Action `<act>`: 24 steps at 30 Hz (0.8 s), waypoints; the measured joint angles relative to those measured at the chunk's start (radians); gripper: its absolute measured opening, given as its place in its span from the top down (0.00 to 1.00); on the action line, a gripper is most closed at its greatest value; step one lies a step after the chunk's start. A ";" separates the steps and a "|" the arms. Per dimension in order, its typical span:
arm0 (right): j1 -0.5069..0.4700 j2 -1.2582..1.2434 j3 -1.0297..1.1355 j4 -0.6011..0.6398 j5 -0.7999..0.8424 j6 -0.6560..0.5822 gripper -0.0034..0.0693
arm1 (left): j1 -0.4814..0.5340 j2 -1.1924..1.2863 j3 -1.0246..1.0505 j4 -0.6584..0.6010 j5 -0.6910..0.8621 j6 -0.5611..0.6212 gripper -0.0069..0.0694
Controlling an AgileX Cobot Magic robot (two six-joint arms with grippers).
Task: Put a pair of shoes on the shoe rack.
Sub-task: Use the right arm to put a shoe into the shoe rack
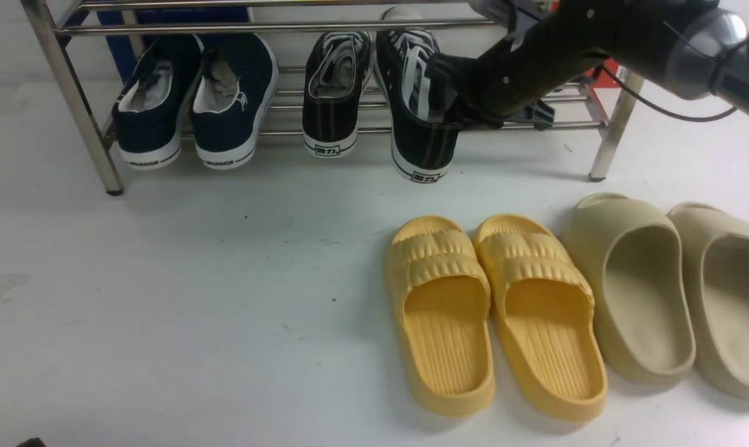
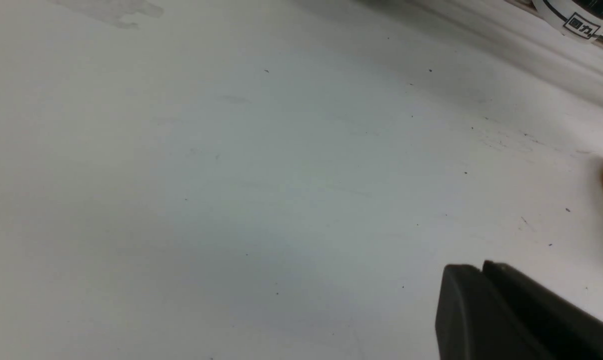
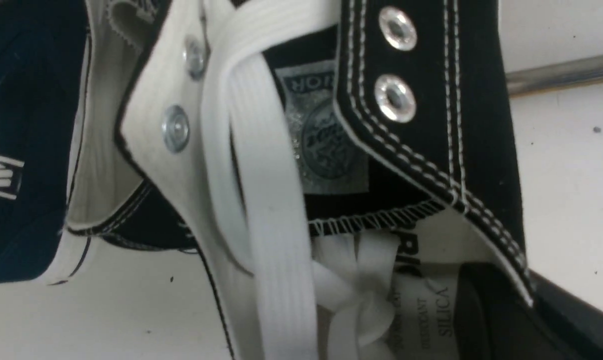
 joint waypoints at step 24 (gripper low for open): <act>-0.024 0.078 -0.040 -0.015 -0.152 0.000 0.92 | 0.000 0.000 0.000 0.000 0.000 0.000 0.82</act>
